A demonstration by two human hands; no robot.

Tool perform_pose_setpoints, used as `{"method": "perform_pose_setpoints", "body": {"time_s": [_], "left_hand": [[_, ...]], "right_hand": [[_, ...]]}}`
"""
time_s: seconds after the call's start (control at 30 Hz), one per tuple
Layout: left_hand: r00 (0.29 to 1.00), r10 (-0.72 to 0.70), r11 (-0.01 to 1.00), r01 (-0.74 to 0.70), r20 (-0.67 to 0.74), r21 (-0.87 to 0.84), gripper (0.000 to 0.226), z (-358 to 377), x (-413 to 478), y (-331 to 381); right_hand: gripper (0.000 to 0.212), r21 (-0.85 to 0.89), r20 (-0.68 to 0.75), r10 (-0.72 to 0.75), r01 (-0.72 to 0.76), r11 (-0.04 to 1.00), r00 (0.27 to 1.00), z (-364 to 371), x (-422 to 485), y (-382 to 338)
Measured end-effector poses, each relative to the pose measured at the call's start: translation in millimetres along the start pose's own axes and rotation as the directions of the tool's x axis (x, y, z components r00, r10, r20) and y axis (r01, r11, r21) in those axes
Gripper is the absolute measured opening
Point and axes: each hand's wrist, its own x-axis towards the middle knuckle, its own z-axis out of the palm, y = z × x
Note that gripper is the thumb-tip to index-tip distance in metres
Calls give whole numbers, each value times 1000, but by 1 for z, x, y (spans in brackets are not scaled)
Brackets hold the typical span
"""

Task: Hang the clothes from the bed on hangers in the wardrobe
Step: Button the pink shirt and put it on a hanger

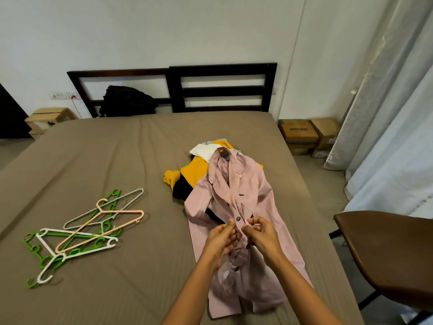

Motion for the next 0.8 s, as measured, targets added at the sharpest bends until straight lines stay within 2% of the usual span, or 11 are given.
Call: {"method": "perform_pose_setpoints", "body": {"time_s": [0.07, 0.13, 0.27, 0.4, 0.53, 0.6, 0.67, 0.73, 0.8], "left_hand": [[1000, -6, 999, 5, -21, -44, 12, 4, 3, 5], [999, -3, 1000, 3, -34, -18, 8, 5, 9, 5], [998, 35, 996, -31, -52, 83, 8, 2, 17, 0], [989, 148, 979, -144, -21, 148, 9, -3, 14, -4], [939, 302, 941, -266, -163, 209, 12, -14, 17, -9], [931, 310, 942, -273, -195, 193, 13, -16, 16, -9], [930, 316, 939, -279, -185, 201, 17, -16, 15, -9], [935, 313, 938, -276, -165, 210, 17, -16, 14, -9], [941, 311, 933, -275, -137, 231, 13, -15, 12, -9]], "right_hand": [[6, 31, 10, 21, -22, 999, 1000, 1, -5, -1], [7, 31, 11, 64, -64, 997, 998, 3, -8, 1], [11, -96, -47, 124, -128, 987, 991, 2, -5, 1], [21, -215, -96, 103, -121, 969, 990, 0, 2, 2], [30, -239, -246, 3, -64, 969, 969, -2, 4, 9], [37, -117, -299, 49, -87, 989, 953, -2, 2, 7], [34, 140, -278, 205, -171, 975, 938, -1, 3, 6], [24, 348, -172, 387, -312, 884, 906, -1, 5, 4], [8, 450, -16, 506, -446, 774, 862, -1, 2, 0]]}}
